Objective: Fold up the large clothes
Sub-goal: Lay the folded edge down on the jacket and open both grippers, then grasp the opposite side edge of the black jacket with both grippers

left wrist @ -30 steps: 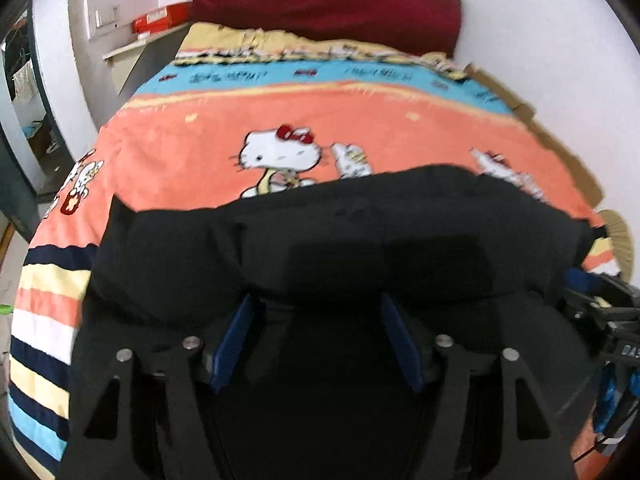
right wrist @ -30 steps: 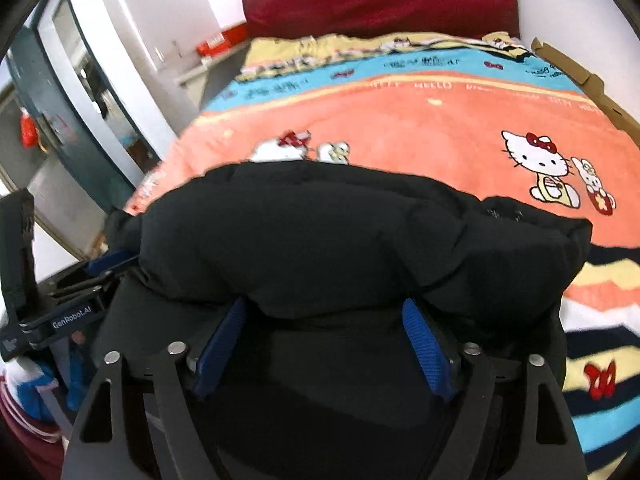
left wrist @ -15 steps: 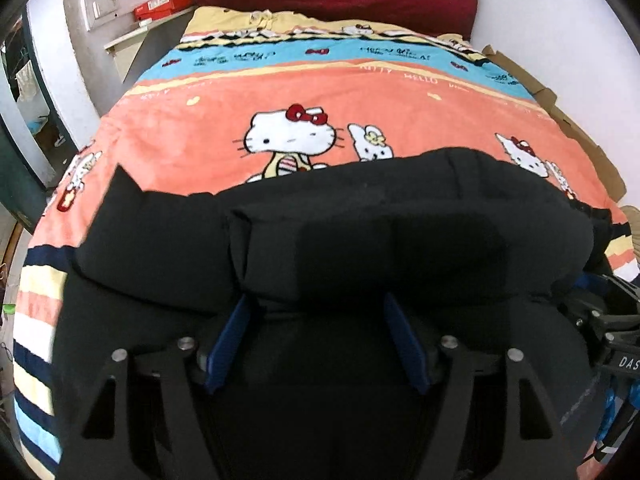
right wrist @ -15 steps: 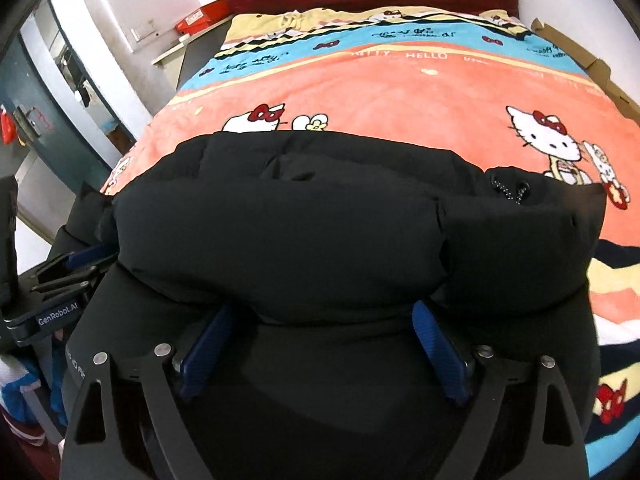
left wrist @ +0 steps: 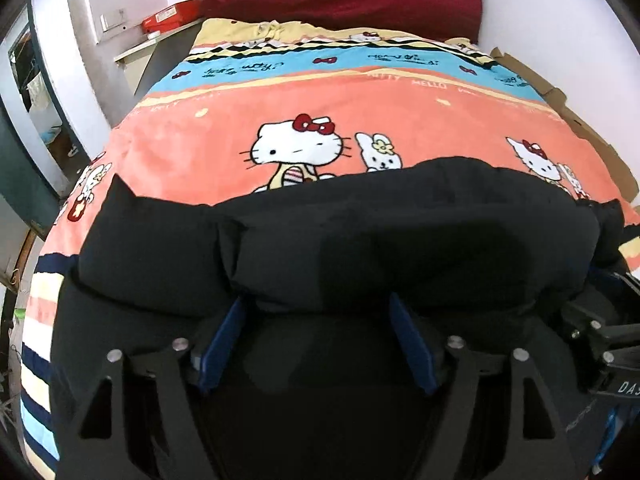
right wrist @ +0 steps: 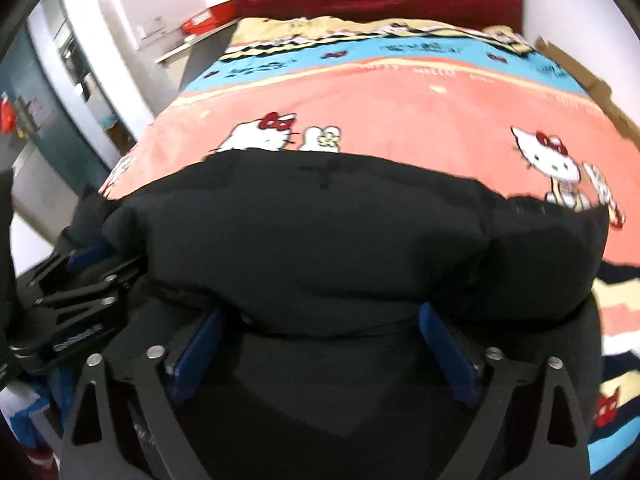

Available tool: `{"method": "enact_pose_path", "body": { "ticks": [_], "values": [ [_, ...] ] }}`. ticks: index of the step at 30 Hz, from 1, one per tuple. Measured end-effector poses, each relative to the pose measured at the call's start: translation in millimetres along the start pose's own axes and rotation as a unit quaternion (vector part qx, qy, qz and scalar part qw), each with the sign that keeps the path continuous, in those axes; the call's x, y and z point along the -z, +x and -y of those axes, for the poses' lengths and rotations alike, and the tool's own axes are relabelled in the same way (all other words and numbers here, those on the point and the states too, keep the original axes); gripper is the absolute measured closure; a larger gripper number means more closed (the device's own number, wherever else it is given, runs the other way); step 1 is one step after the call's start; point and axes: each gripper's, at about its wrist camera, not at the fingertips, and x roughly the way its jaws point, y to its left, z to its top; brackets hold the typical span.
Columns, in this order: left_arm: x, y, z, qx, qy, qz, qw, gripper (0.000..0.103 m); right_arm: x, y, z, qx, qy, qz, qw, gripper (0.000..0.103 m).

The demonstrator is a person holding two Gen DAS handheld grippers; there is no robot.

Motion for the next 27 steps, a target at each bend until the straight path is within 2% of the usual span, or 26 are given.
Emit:
{"method": "enact_pose_path", "body": {
  "ticks": [5, 8, 11, 14, 18, 20, 21, 22, 24, 26, 27],
  "values": [
    [2, -6, -12, 0.013, 0.005, -0.009, 0.9999, 0.03, 3, -7, 8, -0.004, -0.005, -0.006, 1.0, 0.007],
    [5, -10, -40, 0.003, -0.011, -0.007, 0.9999, 0.03, 7, -15, 32, -0.003, 0.004, -0.002, 1.0, 0.007],
    [13, -8, -78, -0.013, -0.043, -0.011, 0.9989, 0.03, 14, -15, 62, -0.005, 0.028, 0.001, 1.0, 0.007],
    [25, -3, -111, 0.001, -0.086, -0.025, 0.9959, 0.03, 21, -14, 82, -0.021, 0.061, 0.001, 0.998, 0.007],
    [38, -9, -136, -0.028, -0.105, -0.035, 0.9935, 0.03, 26, -22, 90, 0.017, 0.071, 0.007, 0.997, 0.008],
    [46, -23, -144, -0.052, -0.113, -0.02, 0.992, 0.03, 30, -35, 87, 0.069, 0.06, 0.018, 0.996, 0.01],
    [50, -32, -145, -0.052, -0.113, -0.006, 0.9922, 0.03, 32, -45, 83, 0.083, 0.055, 0.03, 0.995, 0.012],
    [54, -41, -146, -0.044, -0.113, 0.012, 0.9925, 0.03, 34, -50, 80, 0.08, 0.053, 0.038, 0.995, 0.014],
    [67, -59, -143, 0.005, -0.118, 0.051, 0.9918, 0.03, 47, -68, 68, 0.028, 0.053, 0.062, 0.996, 0.014],
    [78, -62, -137, 0.032, -0.114, 0.055, 0.9914, 0.03, 61, -72, 58, -0.01, 0.05, 0.07, 0.996, 0.014],
    [85, -60, -133, 0.032, -0.107, 0.052, 0.9924, 0.03, 66, -71, 55, -0.02, 0.05, 0.07, 0.996, 0.014]
  ]
}}
